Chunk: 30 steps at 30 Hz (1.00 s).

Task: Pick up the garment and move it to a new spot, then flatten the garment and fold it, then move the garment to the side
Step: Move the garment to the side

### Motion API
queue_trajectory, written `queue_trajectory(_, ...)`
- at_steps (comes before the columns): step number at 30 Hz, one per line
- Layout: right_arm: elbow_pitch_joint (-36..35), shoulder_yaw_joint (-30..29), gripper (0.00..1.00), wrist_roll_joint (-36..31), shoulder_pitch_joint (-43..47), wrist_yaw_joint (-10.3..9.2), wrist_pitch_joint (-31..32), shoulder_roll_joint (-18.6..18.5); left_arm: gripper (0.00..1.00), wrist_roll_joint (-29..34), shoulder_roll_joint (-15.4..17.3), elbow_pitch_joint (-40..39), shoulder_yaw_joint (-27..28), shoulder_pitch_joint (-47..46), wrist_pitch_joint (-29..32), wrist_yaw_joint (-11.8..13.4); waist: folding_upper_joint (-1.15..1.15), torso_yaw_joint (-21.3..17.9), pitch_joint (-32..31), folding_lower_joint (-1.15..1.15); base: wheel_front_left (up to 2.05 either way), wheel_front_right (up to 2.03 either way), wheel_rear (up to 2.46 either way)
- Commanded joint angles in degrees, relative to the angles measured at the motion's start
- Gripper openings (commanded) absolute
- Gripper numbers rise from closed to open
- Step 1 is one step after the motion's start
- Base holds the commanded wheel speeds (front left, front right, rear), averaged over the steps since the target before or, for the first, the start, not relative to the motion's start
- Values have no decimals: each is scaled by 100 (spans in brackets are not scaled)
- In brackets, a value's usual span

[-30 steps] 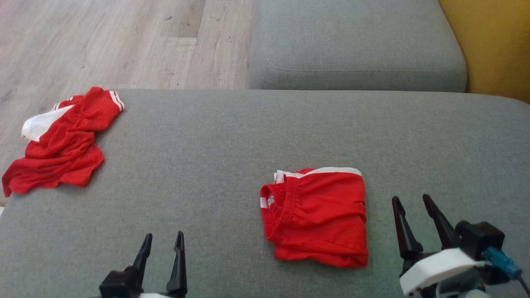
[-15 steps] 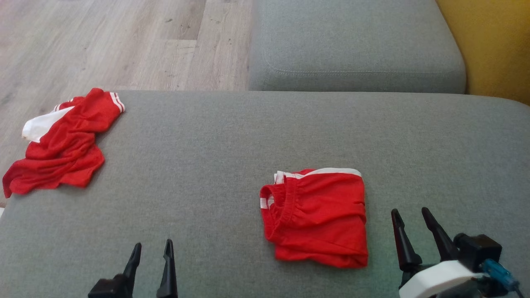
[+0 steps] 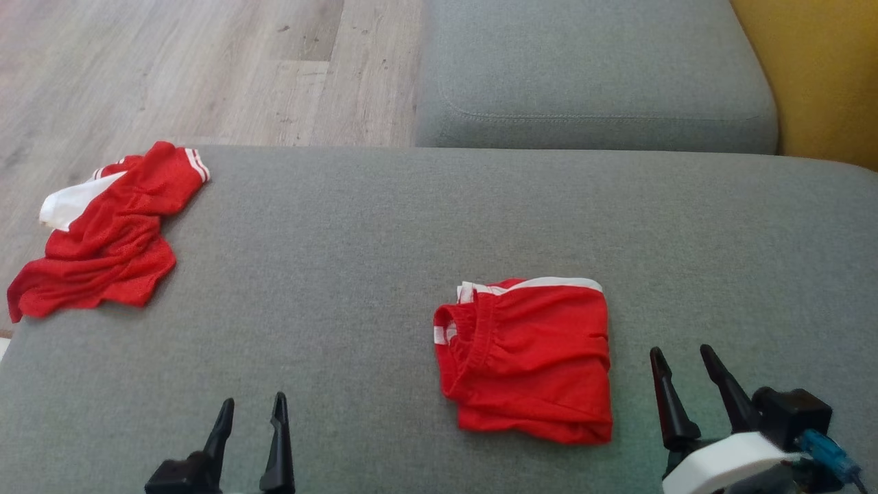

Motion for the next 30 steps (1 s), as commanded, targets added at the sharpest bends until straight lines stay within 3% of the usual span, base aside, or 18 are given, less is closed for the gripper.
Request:
queue_trajectory(1,-176,97,100,-50,-214,39,-14,-31,100,-29,106,-153,174,-247,-18,13,0,11,12,0,0,0,0)
queue_trajectory(8,-226,0,100,5,-481,39,298,-31,100,-7,90,-146,126,-353,-11,2,0,116,159,0,0,0,0)
queue_trajectory(13,-260,-202,100,-280,-1082,39,1217,-31,100,10,71,-144,79,-437,-1,-10,0,288,325,0,0,0,0)
queue_trajectory(21,462,-621,100,-598,-1683,39,2658,-31,100,13,-65,-88,1,-604,-63,-34,0,793,714,0,0,0,0)
queue_trajectory(30,1339,-937,100,-369,-2145,39,3284,-31,100,-7,-206,126,-6,-811,-244,-122,0,1229,1117,0,0,0,0)
